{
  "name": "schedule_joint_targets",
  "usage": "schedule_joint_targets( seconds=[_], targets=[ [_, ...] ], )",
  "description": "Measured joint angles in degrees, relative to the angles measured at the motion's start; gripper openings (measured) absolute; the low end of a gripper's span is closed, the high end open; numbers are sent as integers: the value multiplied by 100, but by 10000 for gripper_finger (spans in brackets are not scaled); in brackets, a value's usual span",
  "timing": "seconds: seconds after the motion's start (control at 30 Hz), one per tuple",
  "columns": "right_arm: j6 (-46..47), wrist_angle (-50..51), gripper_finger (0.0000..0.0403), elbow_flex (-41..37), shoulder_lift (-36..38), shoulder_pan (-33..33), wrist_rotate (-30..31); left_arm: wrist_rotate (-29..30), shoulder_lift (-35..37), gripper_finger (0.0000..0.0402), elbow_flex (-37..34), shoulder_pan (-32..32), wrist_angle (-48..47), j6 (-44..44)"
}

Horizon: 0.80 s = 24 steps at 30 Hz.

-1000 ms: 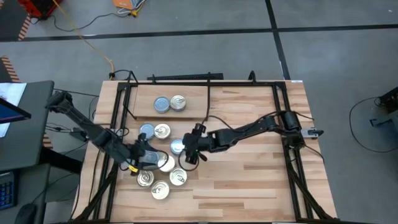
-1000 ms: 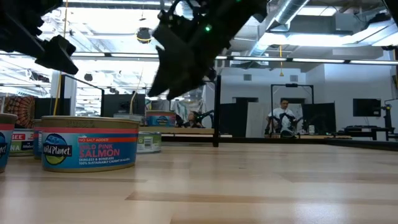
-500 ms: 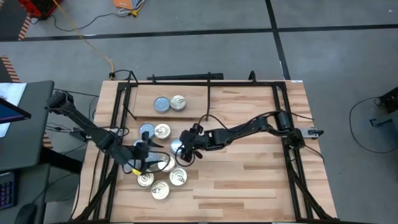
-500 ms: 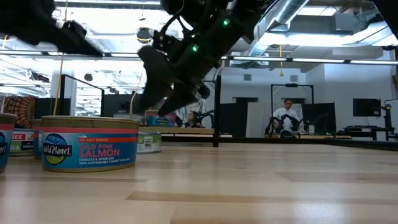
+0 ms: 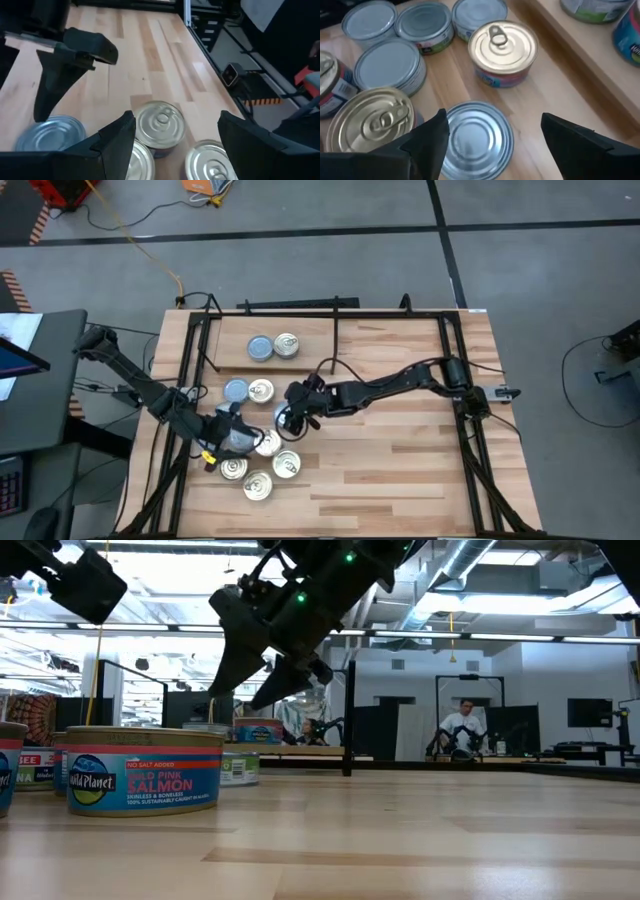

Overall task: Stack canned seafood by type on shelf
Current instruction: Stack the green tuna can on top of the green tuna can on the shelf

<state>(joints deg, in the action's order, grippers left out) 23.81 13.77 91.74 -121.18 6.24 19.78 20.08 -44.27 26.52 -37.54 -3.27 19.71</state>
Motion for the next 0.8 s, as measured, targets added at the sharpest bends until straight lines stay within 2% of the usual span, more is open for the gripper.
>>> schedule_joint_targets(
  seconds=[0.23,0.47,0.7,0.8],
  targets=[
    [317,173,347,0,0,196,138,-13,-37,269,-13,-17,-169,330],
    [550,130,341,8,0,107,211,-47,-34,269,-445,9,556,-651],
    [57,-119,341,50,0,-152,154,-631,-24,269,-581,163,667,-867],
    [-271,-526,341,52,0,-191,154,-813,-28,269,-581,162,537,-857]
  ],
)
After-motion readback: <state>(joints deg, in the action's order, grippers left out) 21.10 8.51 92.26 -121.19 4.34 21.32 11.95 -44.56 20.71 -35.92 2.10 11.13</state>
